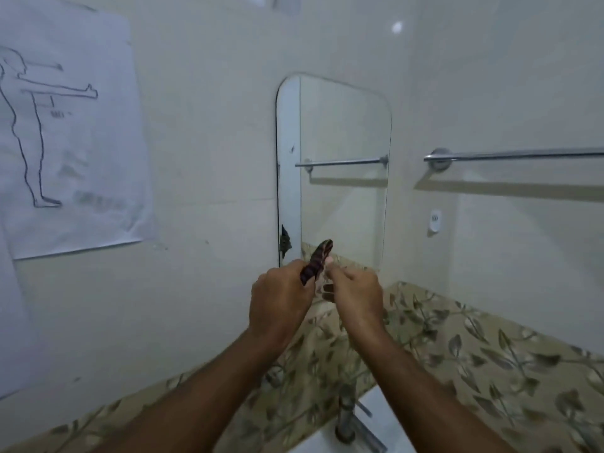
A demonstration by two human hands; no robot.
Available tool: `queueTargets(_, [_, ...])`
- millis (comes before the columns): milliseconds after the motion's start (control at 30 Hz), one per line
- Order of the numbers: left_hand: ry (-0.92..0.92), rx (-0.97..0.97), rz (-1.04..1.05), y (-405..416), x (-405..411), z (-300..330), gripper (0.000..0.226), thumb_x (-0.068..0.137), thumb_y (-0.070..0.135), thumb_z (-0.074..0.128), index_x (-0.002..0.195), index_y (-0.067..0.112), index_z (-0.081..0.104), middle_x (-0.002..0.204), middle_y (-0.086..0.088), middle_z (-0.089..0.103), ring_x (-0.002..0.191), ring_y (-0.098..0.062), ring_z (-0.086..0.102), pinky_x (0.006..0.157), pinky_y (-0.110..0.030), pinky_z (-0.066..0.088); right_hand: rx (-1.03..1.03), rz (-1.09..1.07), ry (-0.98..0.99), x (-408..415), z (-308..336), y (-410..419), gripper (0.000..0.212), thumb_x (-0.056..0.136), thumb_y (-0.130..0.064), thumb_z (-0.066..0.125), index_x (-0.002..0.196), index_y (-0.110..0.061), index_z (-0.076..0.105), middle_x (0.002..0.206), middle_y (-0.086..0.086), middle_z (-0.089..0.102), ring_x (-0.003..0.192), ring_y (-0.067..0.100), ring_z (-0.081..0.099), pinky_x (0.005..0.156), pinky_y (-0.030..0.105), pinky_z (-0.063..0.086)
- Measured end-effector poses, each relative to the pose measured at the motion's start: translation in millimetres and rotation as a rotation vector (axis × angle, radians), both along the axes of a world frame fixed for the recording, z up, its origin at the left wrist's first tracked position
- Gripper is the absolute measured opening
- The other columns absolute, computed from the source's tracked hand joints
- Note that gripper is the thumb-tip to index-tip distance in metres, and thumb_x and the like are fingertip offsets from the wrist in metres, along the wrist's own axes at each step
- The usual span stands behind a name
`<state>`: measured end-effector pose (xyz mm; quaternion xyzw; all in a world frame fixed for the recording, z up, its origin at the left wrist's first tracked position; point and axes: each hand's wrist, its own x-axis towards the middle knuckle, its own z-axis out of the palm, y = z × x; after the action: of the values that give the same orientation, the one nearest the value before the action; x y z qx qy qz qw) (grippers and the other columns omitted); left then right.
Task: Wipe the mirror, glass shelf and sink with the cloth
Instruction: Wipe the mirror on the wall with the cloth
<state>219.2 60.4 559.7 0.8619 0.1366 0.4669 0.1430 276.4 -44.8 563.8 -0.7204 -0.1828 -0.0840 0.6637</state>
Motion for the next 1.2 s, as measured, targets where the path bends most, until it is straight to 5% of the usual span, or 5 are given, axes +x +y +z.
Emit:
queueTargets(233, [-0.066,0.263,-0.138,-13,14,37,0.023,0.092,0.020,0.060,0.114,0.019,0.067,0.076,-0.001,0.067,0.066,-0.016,0.060,0.059,-0.026,0.042,0.497,0.437,0.293,7,40,25,0.029,0.103,-0.036,0.054,0.121,-0.022,0.072,0.107,0.004,0.078,0.101,0.019,0.075,0.094,0.036,0.058])
queueTargets(400, [0.098,0.085,-0.534,-3,24,60,0.066,0.089,0.017,0.047,0.154,0.027,0.033,0.147,0.005,0.052,0.132,-0.004,0.047,0.111,-0.017,0.038,0.741,0.350,0.144,44,64,25,0.031,0.105,-0.022,0.051,0.132,-0.016,0.066,0.116,0.009,0.075,0.106,0.022,0.073,0.087,0.034,0.061])
queueTargets(533, [-0.088,0.220,-0.379,11,43,100,0.058,0.083,0.016,0.043,0.139,0.028,0.051,0.130,0.003,0.064,0.116,0.000,0.049,0.094,0.001,0.031,0.679,0.143,0.050,74,89,45,0.030,0.106,-0.023,0.048,0.116,-0.009,0.072,0.104,0.011,0.076,0.100,0.026,0.073,0.093,0.045,0.059])
queueTargets(700, [-0.196,0.425,-0.019,51,67,158,0.030,0.086,0.016,0.050,0.109,0.012,0.068,0.102,-0.006,0.067,0.099,-0.019,0.057,0.083,-0.037,0.053,0.492,-0.189,-0.287,106,118,84,0.041,0.108,-0.031,0.041,0.146,-0.020,0.053,0.134,0.004,0.067,0.121,0.021,0.064,0.089,0.007,0.048])
queueTargets(1200, [-0.532,0.489,0.081,96,112,219,0.043,0.106,0.032,0.032,0.144,0.017,0.043,0.146,0.003,0.044,0.133,-0.009,0.042,0.113,-0.027,0.031,-0.043,-0.157,-1.387,163,191,132,0.053,0.103,-0.023,0.040,0.155,-0.014,0.036,0.165,0.004,0.029,0.157,0.023,0.015,0.124,0.049,0.021])
